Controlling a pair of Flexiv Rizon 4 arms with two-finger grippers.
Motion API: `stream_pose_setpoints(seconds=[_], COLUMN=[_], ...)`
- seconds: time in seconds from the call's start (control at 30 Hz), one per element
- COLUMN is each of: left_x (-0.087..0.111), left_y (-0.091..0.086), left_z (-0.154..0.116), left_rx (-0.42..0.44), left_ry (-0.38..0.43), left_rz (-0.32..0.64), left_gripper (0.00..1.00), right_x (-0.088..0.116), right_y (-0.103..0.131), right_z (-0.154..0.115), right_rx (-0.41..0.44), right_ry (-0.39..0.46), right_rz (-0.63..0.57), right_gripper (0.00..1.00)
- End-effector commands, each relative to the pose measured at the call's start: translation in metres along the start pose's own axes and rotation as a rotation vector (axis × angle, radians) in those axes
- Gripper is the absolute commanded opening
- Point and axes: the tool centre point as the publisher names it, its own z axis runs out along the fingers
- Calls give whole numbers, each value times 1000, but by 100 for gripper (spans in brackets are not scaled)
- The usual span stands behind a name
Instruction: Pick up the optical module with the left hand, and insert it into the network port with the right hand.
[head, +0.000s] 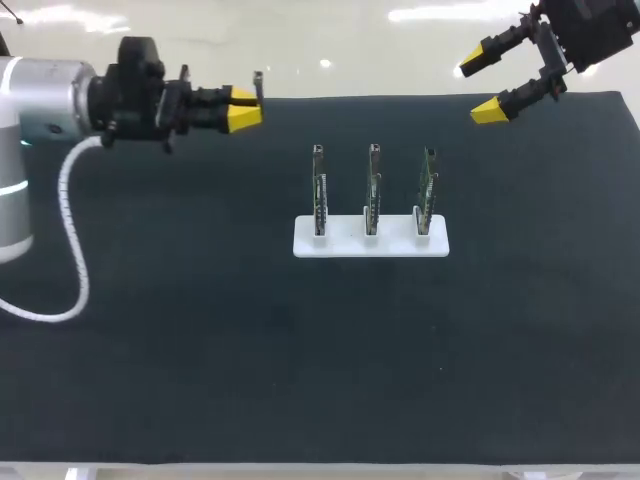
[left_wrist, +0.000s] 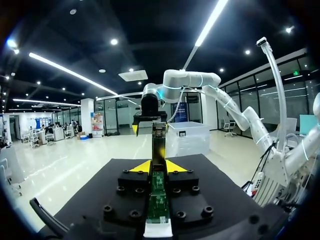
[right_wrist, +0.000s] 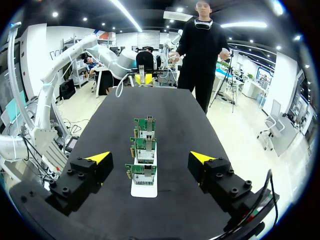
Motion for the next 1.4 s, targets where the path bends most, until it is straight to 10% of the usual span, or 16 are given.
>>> stream_pose_setpoints(seconds=[0.03, 0.73, 1.4], left_x=[-1, -4, 7], left_y=[-1, 8, 8], left_z=[25, 95, 101], left_rx=[-84, -6, 43], left_ry=[-6, 7, 25], left_rz=[8, 17, -6], left_gripper=[0, 0, 0], right_x=[0, 0, 0], right_y=[0, 0, 0], right_z=[0, 0, 0], right_rx=[0, 0, 0], right_ry=[0, 0, 0], right_rz=[0, 0, 0], right_gripper=[100, 100, 100])
